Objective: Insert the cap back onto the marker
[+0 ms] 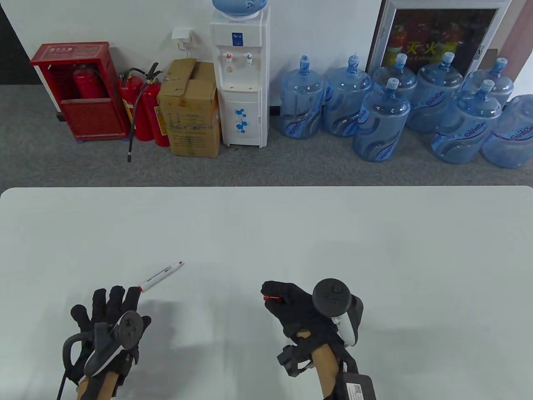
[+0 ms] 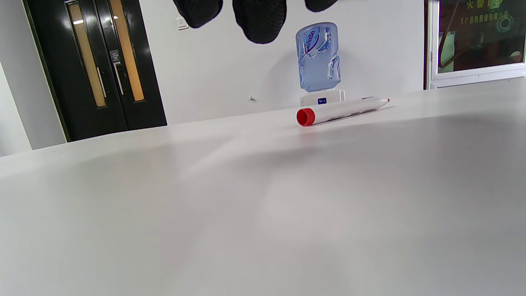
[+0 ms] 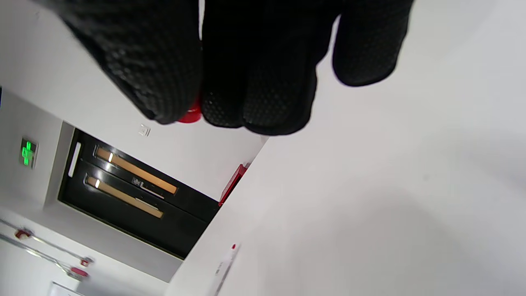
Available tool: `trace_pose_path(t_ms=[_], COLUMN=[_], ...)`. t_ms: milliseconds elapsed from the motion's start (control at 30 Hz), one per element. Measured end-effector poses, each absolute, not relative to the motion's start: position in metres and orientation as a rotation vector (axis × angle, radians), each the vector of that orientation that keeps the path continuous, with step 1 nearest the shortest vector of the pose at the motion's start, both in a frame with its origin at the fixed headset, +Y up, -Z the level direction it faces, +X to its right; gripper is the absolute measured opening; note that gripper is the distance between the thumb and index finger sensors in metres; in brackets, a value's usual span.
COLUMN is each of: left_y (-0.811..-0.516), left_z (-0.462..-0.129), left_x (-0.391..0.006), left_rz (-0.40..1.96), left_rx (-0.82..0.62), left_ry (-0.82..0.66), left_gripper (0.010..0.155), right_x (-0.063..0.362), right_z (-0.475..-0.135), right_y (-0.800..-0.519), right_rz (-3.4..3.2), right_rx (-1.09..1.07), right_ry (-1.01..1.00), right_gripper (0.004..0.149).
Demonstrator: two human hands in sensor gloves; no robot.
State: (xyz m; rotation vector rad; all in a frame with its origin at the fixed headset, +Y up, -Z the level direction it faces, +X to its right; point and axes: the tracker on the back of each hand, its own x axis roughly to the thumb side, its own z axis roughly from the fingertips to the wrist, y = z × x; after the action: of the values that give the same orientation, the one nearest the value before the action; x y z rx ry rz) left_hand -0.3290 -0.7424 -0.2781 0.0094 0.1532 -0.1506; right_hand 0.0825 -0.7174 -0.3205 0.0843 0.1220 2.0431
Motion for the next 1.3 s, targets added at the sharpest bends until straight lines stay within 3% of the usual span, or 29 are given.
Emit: trace_pose_path(t_ms=[500, 967, 1300], left_y=[-0.747, -0.745, -0.737], left_z=[-0.282, -0.287, -0.341], left_x=[-0.328, -0.325, -0.315], left_rz=[-0.164, -0.151, -0.244], left_rx=[-0.021, 0.031, -0.010], left_ry=[0.146, 0.118, 0.175], left_gripper=[0.076, 0.074, 0.073], right_x=[0.092, 0.104, 0.091], right_z=[-0.327, -0.318, -0.315], right_y=[-0.771, -0.775, -0.770], right_rz=[1.631, 1.631, 1.677], right_rx=[-0.002, -0.035, 0.005], right_ry=[0.291, 0.209, 0.203], right_gripper=[0.048, 0.048, 0.048])
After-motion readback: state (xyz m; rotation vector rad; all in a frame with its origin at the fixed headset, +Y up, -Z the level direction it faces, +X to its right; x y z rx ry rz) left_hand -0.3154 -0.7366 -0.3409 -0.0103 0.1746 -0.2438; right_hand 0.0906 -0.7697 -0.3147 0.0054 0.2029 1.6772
